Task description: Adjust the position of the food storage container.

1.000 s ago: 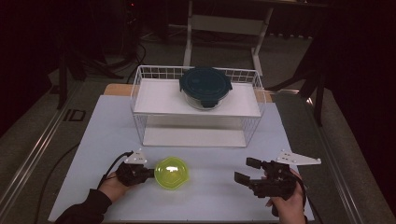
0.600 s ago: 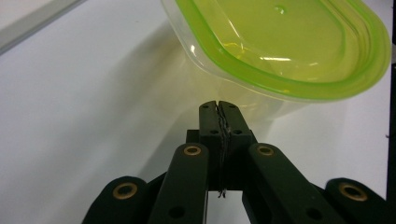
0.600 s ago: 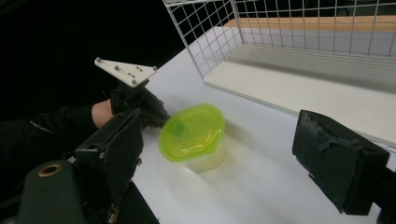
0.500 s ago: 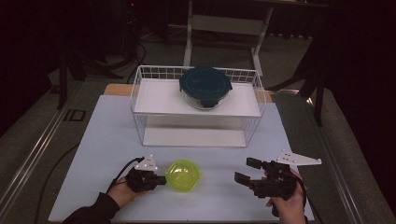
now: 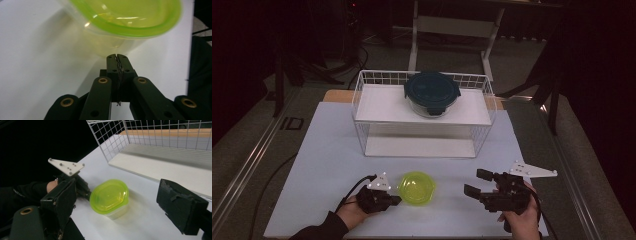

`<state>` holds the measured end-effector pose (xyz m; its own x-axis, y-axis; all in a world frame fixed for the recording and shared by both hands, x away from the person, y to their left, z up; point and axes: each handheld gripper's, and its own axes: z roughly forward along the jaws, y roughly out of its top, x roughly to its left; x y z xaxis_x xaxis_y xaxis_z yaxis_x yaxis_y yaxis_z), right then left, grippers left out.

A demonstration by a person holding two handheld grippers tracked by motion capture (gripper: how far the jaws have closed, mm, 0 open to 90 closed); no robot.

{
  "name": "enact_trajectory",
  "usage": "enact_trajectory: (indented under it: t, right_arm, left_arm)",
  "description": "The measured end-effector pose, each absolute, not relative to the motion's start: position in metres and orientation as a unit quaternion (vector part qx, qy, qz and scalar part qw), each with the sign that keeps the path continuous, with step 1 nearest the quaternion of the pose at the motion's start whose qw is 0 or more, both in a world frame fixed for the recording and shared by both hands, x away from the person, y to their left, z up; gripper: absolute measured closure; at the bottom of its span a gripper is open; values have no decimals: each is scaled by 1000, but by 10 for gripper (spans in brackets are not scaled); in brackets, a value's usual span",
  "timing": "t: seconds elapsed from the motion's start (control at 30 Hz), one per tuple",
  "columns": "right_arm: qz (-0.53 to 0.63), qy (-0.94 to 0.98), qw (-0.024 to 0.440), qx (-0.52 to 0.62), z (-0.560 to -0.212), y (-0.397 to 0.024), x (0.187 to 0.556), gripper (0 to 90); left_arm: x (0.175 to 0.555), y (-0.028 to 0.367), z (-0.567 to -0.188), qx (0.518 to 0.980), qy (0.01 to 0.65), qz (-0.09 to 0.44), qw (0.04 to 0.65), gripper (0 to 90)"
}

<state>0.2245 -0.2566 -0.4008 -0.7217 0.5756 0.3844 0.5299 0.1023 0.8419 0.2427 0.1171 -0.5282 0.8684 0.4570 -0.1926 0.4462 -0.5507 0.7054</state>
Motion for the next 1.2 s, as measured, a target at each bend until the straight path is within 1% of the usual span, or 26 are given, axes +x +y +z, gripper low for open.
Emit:
enact_trajectory:
  t: [0.2, 0.53, 0.7, 1.07, 1.2]
  right_arm:
    - [557, 743, 20, 371, -401, -255, 225, 158]
    - [557, 741, 21, 374, -401, -258, 225, 158]
    - [558, 741, 21, 374, -401, -259, 224, 158]
    - [558, 740, 21, 375, -400, -260, 224, 158]
    - [558, 740, 21, 374, -401, -259, 224, 158]
  left_arm:
    - [236, 105, -525, 882, 246, 6, 403, 884]
    - [241, 80, -524, 883, 236, 5, 406, 884]
    - [246, 73, -524, 880, 239, 10, 411, 884]
    - [248, 87, -524, 878, 252, 18, 406, 883]
    - [253, 98, -523, 872, 271, 34, 406, 884]
